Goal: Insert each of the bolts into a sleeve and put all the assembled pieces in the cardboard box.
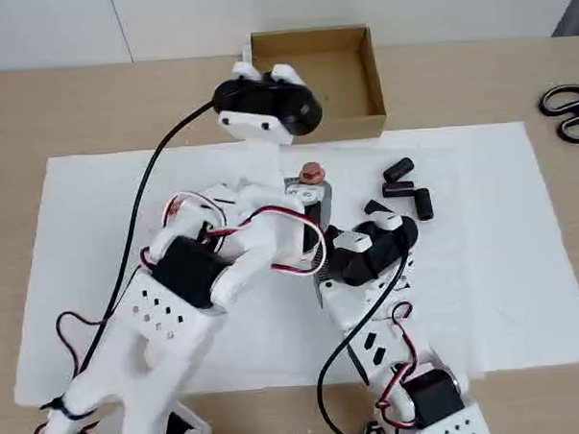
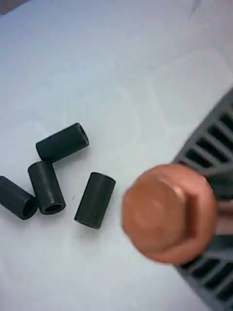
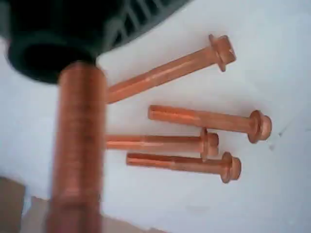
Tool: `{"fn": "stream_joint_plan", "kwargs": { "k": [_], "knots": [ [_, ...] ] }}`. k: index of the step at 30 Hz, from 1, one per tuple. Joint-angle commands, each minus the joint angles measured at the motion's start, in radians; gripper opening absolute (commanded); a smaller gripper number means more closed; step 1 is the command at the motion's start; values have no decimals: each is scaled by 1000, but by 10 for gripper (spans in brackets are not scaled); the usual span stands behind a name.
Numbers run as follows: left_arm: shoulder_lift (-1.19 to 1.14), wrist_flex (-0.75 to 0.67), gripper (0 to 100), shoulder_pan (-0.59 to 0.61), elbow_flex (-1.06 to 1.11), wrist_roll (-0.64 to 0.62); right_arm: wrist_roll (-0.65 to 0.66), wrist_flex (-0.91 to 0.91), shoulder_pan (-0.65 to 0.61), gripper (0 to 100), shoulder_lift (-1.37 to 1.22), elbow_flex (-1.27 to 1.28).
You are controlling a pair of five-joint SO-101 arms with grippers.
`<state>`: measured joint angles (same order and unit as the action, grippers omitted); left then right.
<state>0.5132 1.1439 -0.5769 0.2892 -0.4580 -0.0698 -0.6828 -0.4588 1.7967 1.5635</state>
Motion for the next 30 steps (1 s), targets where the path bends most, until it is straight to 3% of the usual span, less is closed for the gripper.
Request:
{"fn": "stream_joint_plan", "kwargs": {
  "k": [1,30],
  "knots": [
    [51,0,6,2,21,-8,-8,27,1,4,16,-8],
    [64,-75,6,0,47,-41,-8,24,-36,4,15,-3]
  ]
}}
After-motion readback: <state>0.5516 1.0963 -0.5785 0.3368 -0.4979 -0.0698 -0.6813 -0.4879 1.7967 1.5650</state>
